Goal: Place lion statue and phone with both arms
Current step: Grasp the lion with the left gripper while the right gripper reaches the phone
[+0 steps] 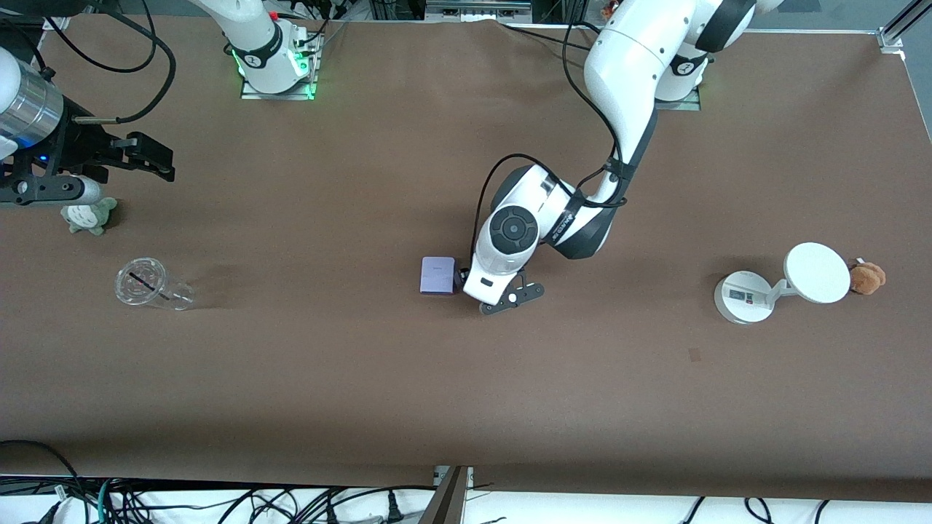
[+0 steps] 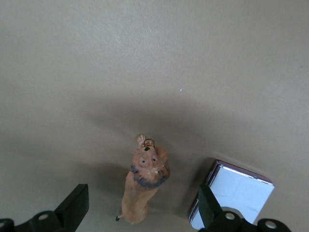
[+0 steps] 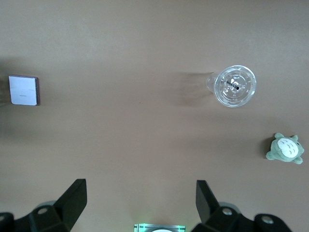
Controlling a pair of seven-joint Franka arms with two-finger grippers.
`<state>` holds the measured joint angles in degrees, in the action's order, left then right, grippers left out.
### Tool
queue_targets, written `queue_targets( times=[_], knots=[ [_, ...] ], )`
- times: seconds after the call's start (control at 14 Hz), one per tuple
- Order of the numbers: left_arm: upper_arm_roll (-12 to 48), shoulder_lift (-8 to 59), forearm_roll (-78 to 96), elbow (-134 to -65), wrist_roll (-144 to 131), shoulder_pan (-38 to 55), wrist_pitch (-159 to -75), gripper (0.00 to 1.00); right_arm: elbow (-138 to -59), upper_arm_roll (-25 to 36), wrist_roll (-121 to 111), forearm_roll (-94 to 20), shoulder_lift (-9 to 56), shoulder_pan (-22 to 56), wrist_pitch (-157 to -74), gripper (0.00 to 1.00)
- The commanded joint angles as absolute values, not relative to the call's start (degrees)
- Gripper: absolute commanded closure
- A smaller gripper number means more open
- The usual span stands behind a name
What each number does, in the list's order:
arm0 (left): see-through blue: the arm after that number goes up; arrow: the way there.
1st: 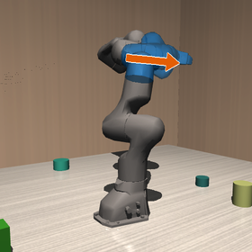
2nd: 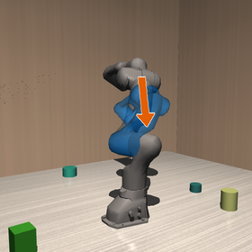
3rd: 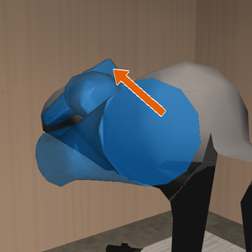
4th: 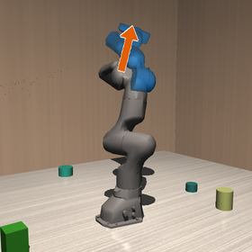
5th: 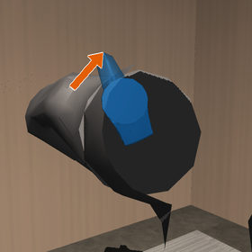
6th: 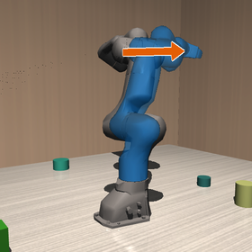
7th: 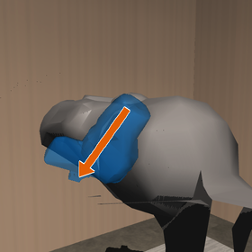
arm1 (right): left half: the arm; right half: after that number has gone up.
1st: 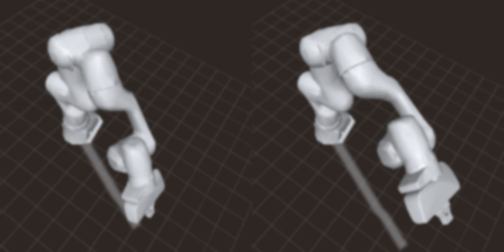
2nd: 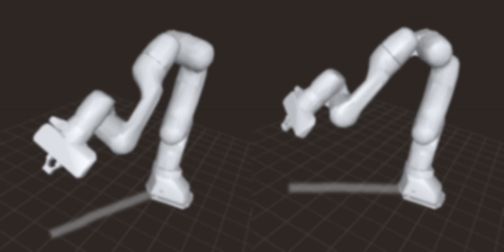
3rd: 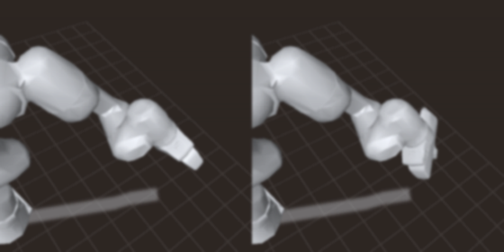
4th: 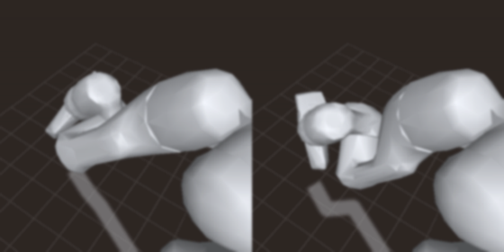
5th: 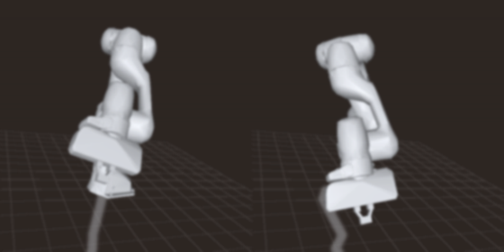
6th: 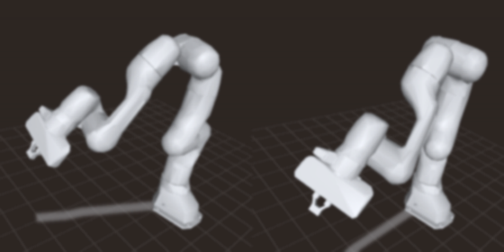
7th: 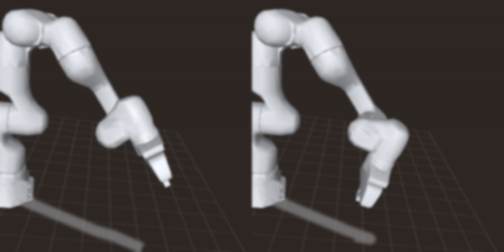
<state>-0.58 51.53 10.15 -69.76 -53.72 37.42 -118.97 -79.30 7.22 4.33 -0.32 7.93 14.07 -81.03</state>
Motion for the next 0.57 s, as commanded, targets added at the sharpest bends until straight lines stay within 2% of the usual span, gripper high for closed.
queue_targets(
  times=[0.0, 0.07, 0.21, 0.29, 0.36, 0.5],
  knots=[
    [-1.6, 53.5, 11.3, -67.3, -54.1, 38.5, -119.7, 0.17, -78.6, 7.1, 4.0, -0.4, 8.4, 13.5, -81.0, 0.00],
    [-1.6, 53.6, 11.3, -67.6, -54.0, 38.5, -120.2, 0.22, -78.6, 7.1, 4.3, -0.4, 8.7, 13.5, -80.9, 0.00],
    [-1.6, 54.3, 11.3, -67.6, -53.4, 38.5, -120.7, 0.45, -78.7, 6.9, 4.6, -0.5, 8.9, 13.9, -81.0, 0.00],
    [-1.6, 54.4, 10.9, -67.6, -53.1, 38.6, -120.8, 0.66, -79.0, 6.9, 4.7, -0.4, 9.2, 14.2, -81.1, 0.00],
    [-1.6, 54.3, 10.8, -67.6, -53.1, 38.7, -120.9, 0.97, -79.1, 6.8, 4.6, -0.3, 10.0, 14.4, -80.6, 0.00],
    [-1.8, 53.9, 10.5, -67.6, -52.8, 38.7, -120.9, 1.00, -79.9, 6.8, 4.2, -0.8, 11.2, 13.9, -80.2, 0.00]
  ],
)
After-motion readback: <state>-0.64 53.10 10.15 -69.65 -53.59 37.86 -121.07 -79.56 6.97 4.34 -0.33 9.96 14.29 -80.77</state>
